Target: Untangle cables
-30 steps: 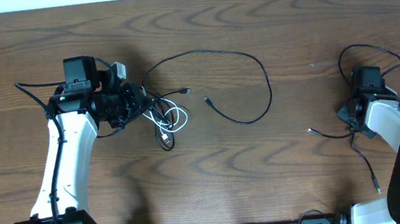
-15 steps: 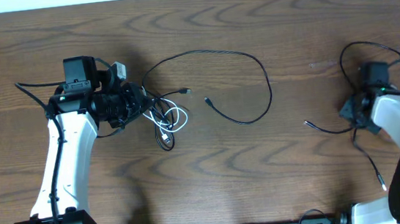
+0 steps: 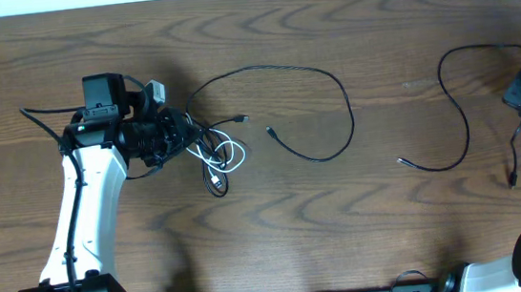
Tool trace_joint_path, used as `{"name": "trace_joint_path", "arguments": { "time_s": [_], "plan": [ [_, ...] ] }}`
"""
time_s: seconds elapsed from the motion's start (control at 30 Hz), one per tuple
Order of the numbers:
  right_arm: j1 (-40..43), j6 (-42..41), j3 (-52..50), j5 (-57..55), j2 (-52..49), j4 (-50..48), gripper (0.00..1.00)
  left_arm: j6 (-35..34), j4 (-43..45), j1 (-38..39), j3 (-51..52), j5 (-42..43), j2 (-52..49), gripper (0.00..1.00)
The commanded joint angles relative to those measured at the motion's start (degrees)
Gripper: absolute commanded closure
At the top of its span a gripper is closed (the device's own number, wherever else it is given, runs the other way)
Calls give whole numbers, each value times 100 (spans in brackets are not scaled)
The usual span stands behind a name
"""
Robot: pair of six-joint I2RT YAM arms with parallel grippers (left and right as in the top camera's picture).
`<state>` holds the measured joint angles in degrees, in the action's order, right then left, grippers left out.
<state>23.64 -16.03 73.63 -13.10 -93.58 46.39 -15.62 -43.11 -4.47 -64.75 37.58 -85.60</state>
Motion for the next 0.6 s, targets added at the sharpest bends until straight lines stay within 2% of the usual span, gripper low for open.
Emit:
{"name": "trace_joint_path", "arguments": {
  "time_s": [0.0, 0.2, 0.47, 0.53, 0.57],
  "plan": [
    [216, -173, 103, -791, 101, -96, 99, 35, -13, 7, -149, 96, 33, 93],
    [651, -439, 127, -1869, 85, -660, 99, 35, -15, 7, -149, 96, 31, 93],
    [1082, -275, 127, -1309, -223, -1165, 99, 35, -15, 7, -149, 96, 31, 92],
    [1093, -181, 127, -1040, -354, -1239, 91, 35, -15, 7, -149, 96, 31, 93],
    [1091, -131, 127, -855, -398, -1266, 78, 35, -15, 7, -149, 96, 31, 92]
  ]
}}
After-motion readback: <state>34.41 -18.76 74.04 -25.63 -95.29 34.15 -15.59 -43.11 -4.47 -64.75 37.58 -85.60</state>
